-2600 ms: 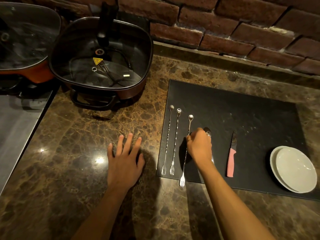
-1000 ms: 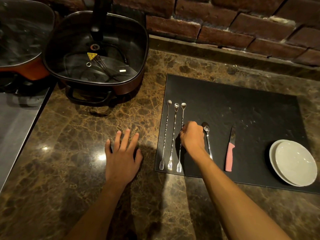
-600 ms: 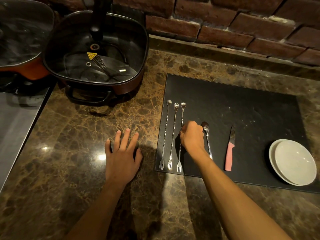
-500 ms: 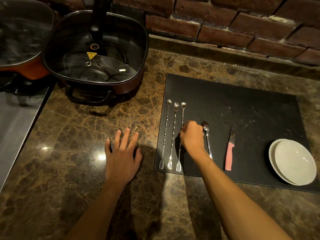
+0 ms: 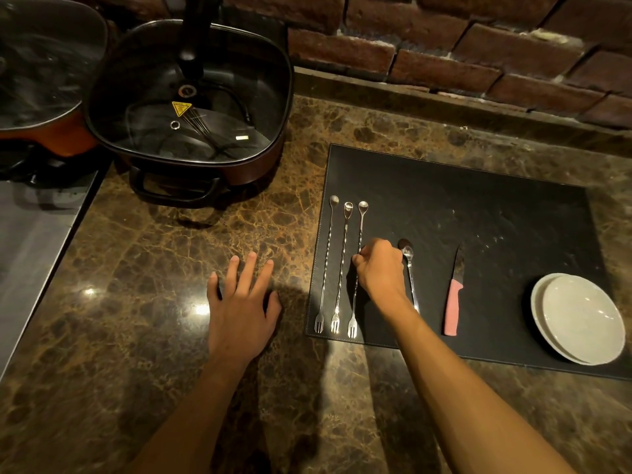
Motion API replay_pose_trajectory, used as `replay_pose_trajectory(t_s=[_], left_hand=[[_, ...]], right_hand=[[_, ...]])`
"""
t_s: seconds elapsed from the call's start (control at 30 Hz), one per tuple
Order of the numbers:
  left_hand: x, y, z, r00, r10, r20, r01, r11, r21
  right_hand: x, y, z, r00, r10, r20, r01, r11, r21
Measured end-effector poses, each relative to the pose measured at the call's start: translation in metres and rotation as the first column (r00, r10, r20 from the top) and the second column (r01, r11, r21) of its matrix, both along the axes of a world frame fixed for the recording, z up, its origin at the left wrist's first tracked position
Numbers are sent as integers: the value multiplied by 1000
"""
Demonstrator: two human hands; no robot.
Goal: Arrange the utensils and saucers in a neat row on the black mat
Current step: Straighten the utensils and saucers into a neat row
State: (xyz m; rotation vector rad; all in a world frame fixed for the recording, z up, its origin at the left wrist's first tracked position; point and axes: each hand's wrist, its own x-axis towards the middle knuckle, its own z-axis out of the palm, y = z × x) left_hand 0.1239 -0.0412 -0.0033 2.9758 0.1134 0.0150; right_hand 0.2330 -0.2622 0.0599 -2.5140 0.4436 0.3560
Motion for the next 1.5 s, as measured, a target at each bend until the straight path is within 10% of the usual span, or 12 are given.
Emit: replay_pose_trajectory(t_s=[0.5, 0.8, 1.2, 1.5], left_hand=[[-7, -23, 8, 994, 12, 108, -7, 999, -51], [-81, -175, 12, 704, -710, -19, 708, 703, -72], [-84, -181, 4, 697, -693, -184, 695, 716, -64], [-85, -180, 2, 707, -684, -177, 679, 727, -100]], right_hand=[[-49, -84, 16, 970, -122, 209, 123, 992, 6], [-49, -95, 7, 993, -49, 111, 49, 999, 7], [-44, -93, 2, 990, 81, 118, -57, 979, -198], [-27, -85, 9, 995, -9, 95, 10, 1000, -8]])
